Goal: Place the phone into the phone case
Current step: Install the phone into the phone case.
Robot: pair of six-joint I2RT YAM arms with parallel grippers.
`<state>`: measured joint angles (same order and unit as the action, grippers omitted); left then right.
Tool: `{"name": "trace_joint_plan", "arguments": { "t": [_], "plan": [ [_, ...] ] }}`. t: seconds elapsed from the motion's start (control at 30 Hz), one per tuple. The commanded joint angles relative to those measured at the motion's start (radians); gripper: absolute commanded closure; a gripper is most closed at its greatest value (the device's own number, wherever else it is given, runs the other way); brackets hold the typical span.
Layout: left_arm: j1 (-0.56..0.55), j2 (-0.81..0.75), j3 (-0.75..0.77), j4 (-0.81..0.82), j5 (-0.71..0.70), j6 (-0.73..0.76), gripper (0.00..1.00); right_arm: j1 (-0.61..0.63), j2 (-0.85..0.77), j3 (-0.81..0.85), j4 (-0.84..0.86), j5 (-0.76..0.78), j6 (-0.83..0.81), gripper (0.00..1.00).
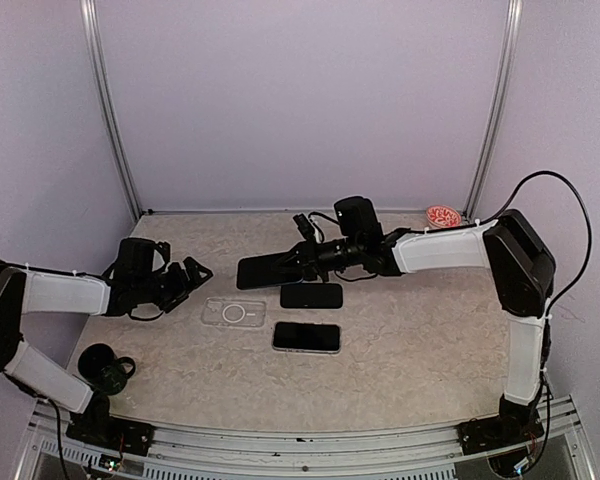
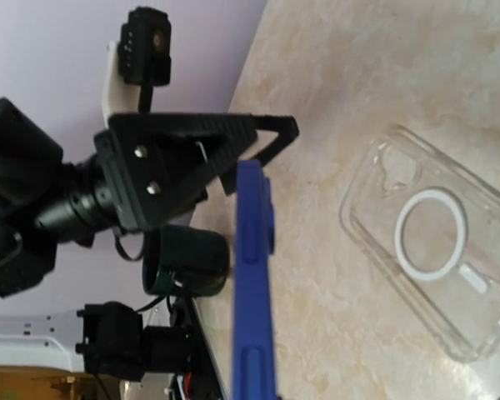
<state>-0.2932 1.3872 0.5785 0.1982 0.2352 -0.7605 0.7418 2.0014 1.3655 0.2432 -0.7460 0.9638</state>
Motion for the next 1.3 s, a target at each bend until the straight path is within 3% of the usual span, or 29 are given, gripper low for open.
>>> {"name": "trace_joint_plan", "arguments": {
  "t": [0.0,0.57,1.27],
  "plan": [
    [0.008,0.061,-0.015,0.084,0.016,-0.031,0.02,0.016,0.071,0.092,-0.029,-0.02,0.055,1.0],
    [0.007,0.177,-0.059,0.236,0.077,-0.066,0.03,0.064,0.334,0.328,-0.076,-0.037,0.113,1.0],
    [0.002,0.211,-0.096,0.362,0.143,-0.094,0.04,0.073,0.491,0.476,-0.07,-0.067,0.189,1.0]
  ]
}}
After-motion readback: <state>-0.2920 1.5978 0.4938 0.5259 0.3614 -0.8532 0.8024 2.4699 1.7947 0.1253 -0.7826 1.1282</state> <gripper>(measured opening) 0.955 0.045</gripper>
